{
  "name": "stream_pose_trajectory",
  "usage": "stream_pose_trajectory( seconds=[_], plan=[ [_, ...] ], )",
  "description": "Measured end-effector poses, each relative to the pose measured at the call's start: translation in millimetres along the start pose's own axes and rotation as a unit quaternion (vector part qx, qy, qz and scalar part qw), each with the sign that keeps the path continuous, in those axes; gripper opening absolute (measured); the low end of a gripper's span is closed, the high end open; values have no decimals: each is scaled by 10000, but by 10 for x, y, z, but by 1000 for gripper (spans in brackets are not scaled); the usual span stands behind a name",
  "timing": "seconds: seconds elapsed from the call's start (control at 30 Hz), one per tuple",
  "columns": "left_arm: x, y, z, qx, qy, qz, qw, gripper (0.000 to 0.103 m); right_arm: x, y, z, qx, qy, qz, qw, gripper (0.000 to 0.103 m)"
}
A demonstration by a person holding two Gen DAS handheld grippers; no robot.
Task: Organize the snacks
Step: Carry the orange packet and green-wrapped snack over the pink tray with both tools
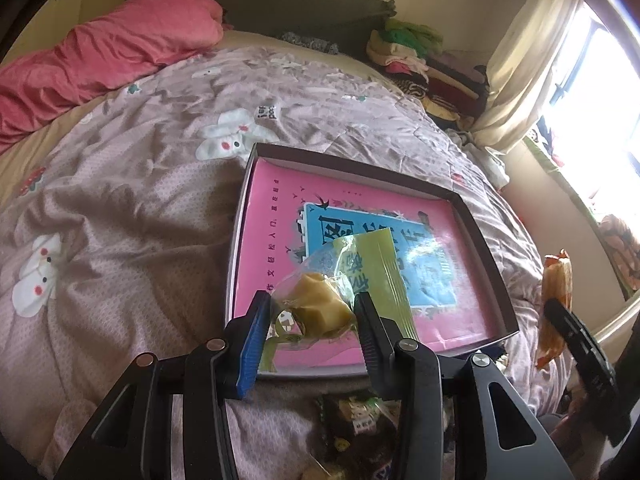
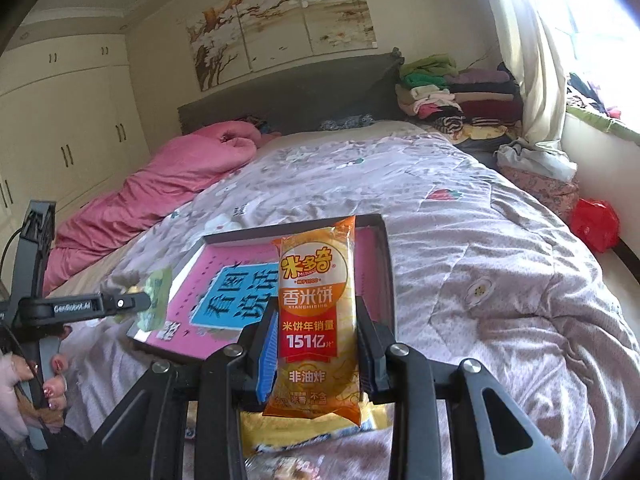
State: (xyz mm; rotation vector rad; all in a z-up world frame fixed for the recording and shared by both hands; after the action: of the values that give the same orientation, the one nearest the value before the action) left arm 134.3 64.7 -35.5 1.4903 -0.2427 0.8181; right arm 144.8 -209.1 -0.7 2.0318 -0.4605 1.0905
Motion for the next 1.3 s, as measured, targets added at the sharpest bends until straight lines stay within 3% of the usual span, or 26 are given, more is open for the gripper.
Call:
stream_pose_trajectory(
  seconds=[0.63,1.3],
  plan=[
    [48,-184,-97,108,-165,44,9998,45,126,-418,146,-94,-187,-156,9997,34],
    [-27,-333,43,95,-449,5,9989,45,-3,-756,376,-371,-415,-624,9965,34]
  ],
)
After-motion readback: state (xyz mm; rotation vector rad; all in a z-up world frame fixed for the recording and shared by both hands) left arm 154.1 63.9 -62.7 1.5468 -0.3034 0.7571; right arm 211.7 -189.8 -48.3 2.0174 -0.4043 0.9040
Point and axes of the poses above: each gripper's, at about its wrist camera, not at the fingertips, and y roughly against the way its jaws point, z to its right, x to its top, the point moved 1 cm from there along -y, roughly the way its jaws point, and after that the axes turned 15 degrees about x, right-handed, at the moved point
